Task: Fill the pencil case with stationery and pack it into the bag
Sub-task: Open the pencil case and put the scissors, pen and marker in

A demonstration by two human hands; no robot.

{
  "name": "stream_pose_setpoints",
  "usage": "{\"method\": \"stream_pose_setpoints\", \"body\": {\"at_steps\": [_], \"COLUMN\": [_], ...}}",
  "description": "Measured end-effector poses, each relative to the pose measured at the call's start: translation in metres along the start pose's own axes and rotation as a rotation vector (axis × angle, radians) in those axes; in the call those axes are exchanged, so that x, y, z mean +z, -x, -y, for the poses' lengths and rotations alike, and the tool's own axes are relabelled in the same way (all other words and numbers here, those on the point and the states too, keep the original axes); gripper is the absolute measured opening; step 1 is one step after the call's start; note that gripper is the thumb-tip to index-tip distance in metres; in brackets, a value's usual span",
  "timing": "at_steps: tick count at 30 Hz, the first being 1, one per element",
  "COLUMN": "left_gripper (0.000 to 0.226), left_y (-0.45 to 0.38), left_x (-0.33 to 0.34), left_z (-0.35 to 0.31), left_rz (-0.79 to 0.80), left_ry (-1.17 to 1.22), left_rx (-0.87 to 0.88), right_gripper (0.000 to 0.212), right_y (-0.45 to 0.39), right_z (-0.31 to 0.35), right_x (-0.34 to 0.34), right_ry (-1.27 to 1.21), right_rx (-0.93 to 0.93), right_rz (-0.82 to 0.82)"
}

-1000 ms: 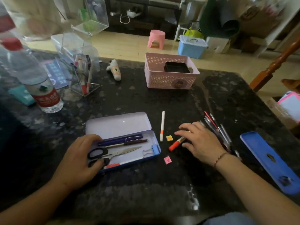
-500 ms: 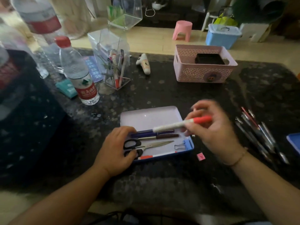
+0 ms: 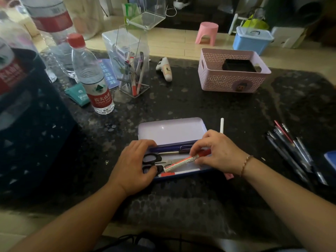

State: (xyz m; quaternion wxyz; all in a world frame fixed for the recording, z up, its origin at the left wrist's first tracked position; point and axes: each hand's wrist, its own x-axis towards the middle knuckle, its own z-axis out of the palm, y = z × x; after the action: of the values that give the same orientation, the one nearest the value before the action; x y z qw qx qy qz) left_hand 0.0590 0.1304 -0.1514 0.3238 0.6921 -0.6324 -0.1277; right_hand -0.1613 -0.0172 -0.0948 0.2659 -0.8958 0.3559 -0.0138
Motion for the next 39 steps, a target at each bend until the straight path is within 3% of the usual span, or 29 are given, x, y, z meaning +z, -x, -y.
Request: {"method": "stream_pose_setpoints", "body": {"at_steps": [4,8,13,19,22,28,39], "left_gripper": [0.052,0.052,0.051,0.051,0.051,0.052,0.051], "left_y": [0.0,0.0,0.0,0.0,0.0,-0.001,-0.001], "left_x": [0.0,0.001,0.001,0.001,0.0,0.0,0.0], "left_z": [0.001,0.002,0.001,-0.001,0.0,-0.002,-0.001], "left_rz": [-0.002,0.002,0.012,0.019,0.018,0.006,0.012], "left_ry": [-0.009,-0.012,-0.025,-0.027,-0.021,-0.025,-0.027], "left_rx": [-0.001,0.001,-0.005,-0.019,-0.021,-0.014,-0.009], "right_gripper": [0.023,0.017,0.033,0.049,0.051,0.028,0.017], "right_y": [0.0,0.014,0.024,0.007,-0.003,-0.008,0.008], "right_z": [-0.004,-0.012,-0.007,0.006,0.006,0.001,0.014], "right_x": [0.003,-0.021,-0.033,-0.028,-0.024,-0.023,-0.067], "right_ry": [0.176,0.298,0.633,0.784,0.741,0.36,0.196], "right_rx": [-0.072,-0.139,-0.032,0.017,0.062,0.243,0.212], "right_rz": [-0.019,-0.209,0.032,0.112,0.158,0.198,0.067]}}
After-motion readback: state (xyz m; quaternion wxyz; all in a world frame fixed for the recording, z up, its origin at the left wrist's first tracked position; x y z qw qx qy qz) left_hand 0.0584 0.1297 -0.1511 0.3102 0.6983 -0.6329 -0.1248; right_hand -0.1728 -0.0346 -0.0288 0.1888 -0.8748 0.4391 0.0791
